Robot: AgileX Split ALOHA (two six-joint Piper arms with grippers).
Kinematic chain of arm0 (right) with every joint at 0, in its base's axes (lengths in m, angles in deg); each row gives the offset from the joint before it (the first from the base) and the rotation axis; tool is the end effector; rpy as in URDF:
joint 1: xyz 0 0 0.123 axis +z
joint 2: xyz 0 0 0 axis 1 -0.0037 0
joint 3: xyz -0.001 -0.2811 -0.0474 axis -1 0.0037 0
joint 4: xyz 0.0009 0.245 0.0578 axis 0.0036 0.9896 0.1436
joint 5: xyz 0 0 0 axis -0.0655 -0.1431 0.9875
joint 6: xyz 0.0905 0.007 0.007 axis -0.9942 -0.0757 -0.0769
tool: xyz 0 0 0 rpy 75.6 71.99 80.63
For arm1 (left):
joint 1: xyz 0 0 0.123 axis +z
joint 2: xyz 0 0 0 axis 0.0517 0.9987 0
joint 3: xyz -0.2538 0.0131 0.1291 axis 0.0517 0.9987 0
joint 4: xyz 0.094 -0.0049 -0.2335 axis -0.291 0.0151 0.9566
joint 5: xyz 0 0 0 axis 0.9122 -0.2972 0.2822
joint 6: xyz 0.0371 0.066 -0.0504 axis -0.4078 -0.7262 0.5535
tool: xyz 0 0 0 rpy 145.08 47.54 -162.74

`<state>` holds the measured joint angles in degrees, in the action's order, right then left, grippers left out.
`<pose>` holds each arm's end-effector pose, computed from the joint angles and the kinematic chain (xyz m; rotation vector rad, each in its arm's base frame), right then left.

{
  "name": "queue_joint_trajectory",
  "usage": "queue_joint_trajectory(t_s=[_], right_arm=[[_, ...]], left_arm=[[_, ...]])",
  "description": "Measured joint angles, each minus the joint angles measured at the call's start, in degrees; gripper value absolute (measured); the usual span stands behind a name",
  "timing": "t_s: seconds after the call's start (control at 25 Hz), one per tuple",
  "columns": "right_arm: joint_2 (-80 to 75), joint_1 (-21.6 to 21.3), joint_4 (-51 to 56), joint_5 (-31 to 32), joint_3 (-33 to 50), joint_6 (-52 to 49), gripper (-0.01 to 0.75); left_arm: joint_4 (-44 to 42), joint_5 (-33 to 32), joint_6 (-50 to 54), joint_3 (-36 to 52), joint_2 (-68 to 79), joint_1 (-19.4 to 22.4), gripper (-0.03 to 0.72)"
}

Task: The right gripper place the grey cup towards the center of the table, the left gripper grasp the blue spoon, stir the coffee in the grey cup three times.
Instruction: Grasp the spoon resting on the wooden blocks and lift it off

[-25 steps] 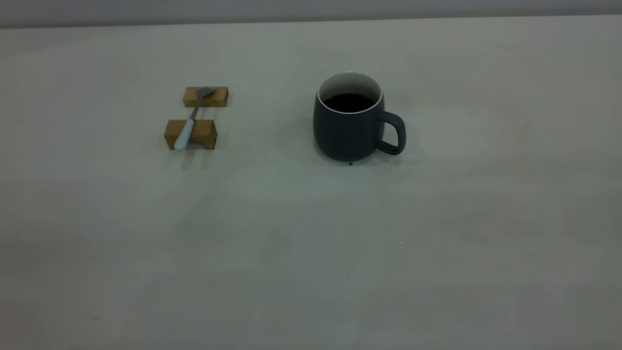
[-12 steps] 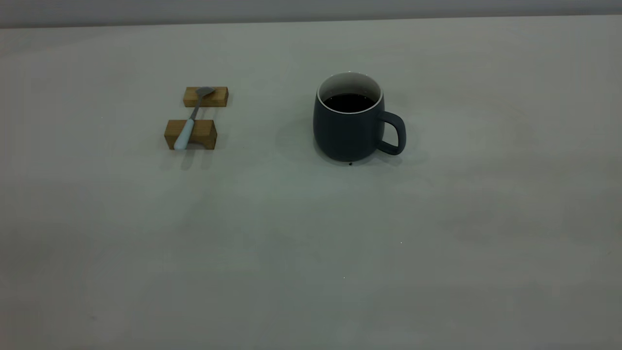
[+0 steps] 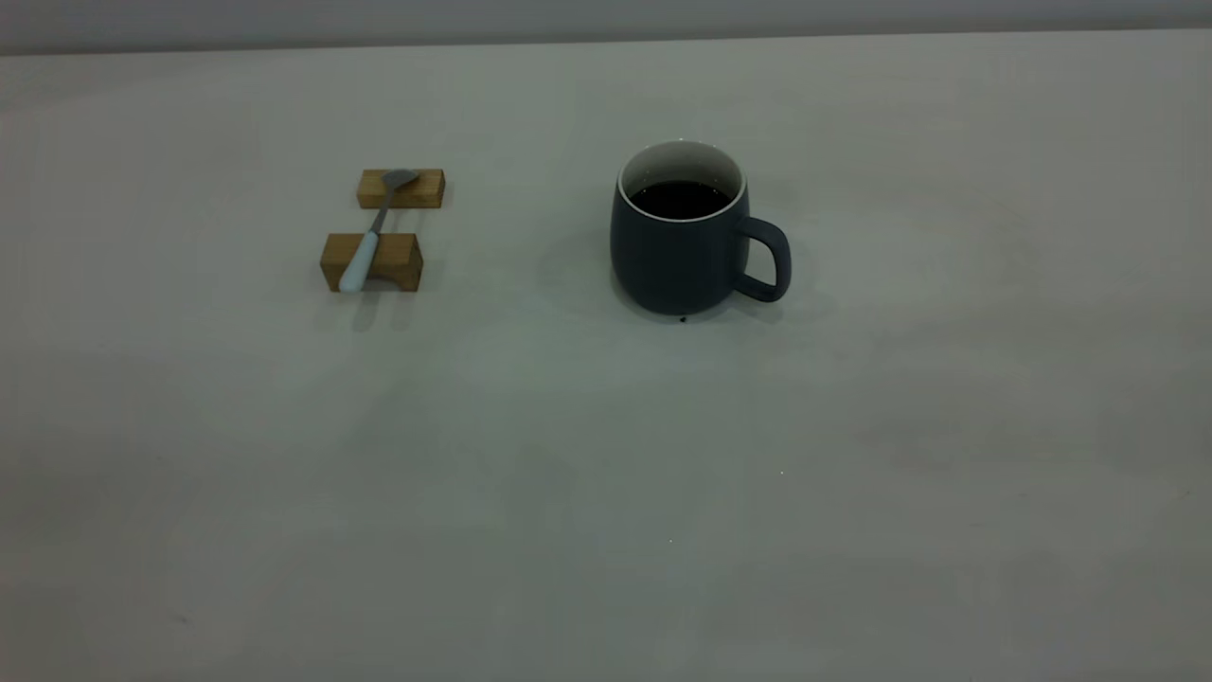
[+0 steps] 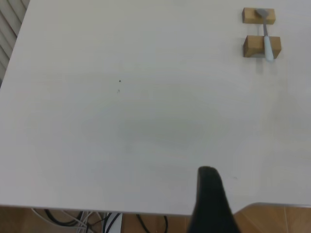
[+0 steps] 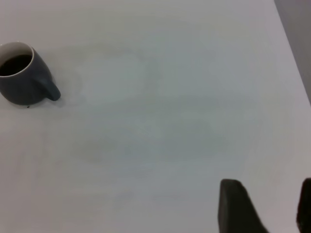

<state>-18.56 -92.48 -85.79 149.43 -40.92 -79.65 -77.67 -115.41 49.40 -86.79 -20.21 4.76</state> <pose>-0.0015 0.0007 0.2633 0.0354 2.1631 -0.0247 -0.0096 0.0027 0.2677 -0.0724 2.1112 0.0433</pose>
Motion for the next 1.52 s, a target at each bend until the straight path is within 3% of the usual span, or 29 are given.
queue_joint_trajectory(t_s=[0.28,0.52,0.76,0.92,1.12,1.52], right_arm=[[0.00,0.00,-0.05,0.01,0.00,0.00,0.238],[0.00,0.00,-0.05,0.06,0.00,0.00,0.230],[0.00,0.00,-0.05,0.06,0.00,0.00,0.234],[0.00,0.00,-0.05,0.06,0.00,0.00,0.236],[0.00,0.00,-0.05,0.06,0.00,0.00,0.237],[0.00,0.00,-0.05,0.06,0.00,-0.01,0.237]], left_arm=[[0.00,0.00,0.00,0.00,0.00,0.00,0.583],[-2.61,2.64,0.00,-1.58,3.97,0.00,0.591],[-3.71,13.13,0.00,-7.95,27.31,0.00,0.593],[-1.73,22.26,-0.33,-12.25,45.24,0.00,0.593],[3.81,28.81,-3.26,-17.62,65.02,-0.42,0.593],[6.95,32.56,-1.95,-32.11,96.31,-10.64,0.593]])
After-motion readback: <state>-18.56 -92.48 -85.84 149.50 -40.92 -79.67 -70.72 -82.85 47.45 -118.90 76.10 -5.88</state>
